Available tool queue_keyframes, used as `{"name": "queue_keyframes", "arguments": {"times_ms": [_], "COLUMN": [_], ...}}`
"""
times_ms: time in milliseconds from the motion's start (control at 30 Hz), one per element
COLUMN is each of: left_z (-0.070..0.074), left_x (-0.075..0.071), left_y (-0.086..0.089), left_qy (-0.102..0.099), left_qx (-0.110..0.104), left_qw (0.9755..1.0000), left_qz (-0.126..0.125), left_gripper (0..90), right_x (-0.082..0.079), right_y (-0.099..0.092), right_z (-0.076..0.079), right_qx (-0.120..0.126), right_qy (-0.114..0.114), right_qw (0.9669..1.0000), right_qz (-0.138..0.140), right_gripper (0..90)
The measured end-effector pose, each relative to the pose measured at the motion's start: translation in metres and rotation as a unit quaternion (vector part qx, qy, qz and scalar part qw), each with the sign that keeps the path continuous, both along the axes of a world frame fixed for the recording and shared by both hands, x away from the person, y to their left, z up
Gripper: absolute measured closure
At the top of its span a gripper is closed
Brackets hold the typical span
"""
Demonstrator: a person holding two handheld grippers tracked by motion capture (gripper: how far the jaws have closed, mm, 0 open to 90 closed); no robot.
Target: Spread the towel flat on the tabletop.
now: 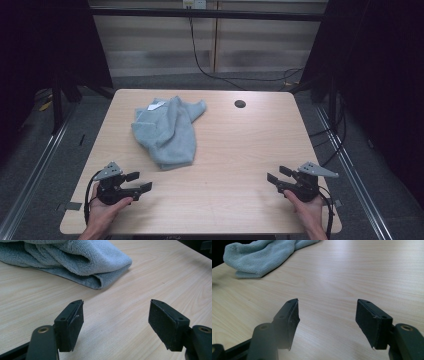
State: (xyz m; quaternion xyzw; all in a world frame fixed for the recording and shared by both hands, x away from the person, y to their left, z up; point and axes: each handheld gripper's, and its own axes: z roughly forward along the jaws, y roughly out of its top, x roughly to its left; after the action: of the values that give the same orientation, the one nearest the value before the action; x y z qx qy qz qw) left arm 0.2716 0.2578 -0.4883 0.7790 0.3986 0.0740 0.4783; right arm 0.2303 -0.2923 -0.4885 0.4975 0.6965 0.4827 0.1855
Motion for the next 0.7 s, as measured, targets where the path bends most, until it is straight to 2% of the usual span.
{"name": "queue_keyframes", "arguments": {"times_ms": [233,300,467,600,633,700], "left_z": [-0.001,0.0,0.001,0.008,0.013,0.017], "left_x": [0.004,0.005,0.006,0.003,0.001,0.002], "left_y": [-0.003,-0.002,0.003,0.006,0.009,0.011], "left_qy": [-0.004,-0.013,-0.006,-0.002,-0.005,-0.011], "left_qx": [0.003,0.005,-0.003,-0.002,-0.013,-0.014], "left_qw": [1.0,0.9998,0.9997,0.9996,0.9994,0.9994], "left_qz": [0.002,0.01,0.025,0.028,0.03,0.029], "left_gripper": [28.3,29.3,28.8,31.7,31.6,33.0], "right_x": [-0.002,-0.002,-0.003,-0.006,-0.008,-0.011], "right_y": [0.002,0.004,0.005,0.007,0.008,0.011], "right_z": [0.001,0.0,-0.002,0.001,0.002,0.004], "right_qx": [0.003,0.004,0.0,-0.002,-0.005,-0.009], "right_qy": [0.014,0.019,0.027,0.024,0.022,0.02], "right_qw": [0.9998,0.9997,0.9993,0.9992,0.9991,0.999], "right_qz": [0.01,0.018,0.027,0.031,0.036,0.038], "right_gripper": [36.2,35.4,34.6,34.4,33.7,33.2]}}
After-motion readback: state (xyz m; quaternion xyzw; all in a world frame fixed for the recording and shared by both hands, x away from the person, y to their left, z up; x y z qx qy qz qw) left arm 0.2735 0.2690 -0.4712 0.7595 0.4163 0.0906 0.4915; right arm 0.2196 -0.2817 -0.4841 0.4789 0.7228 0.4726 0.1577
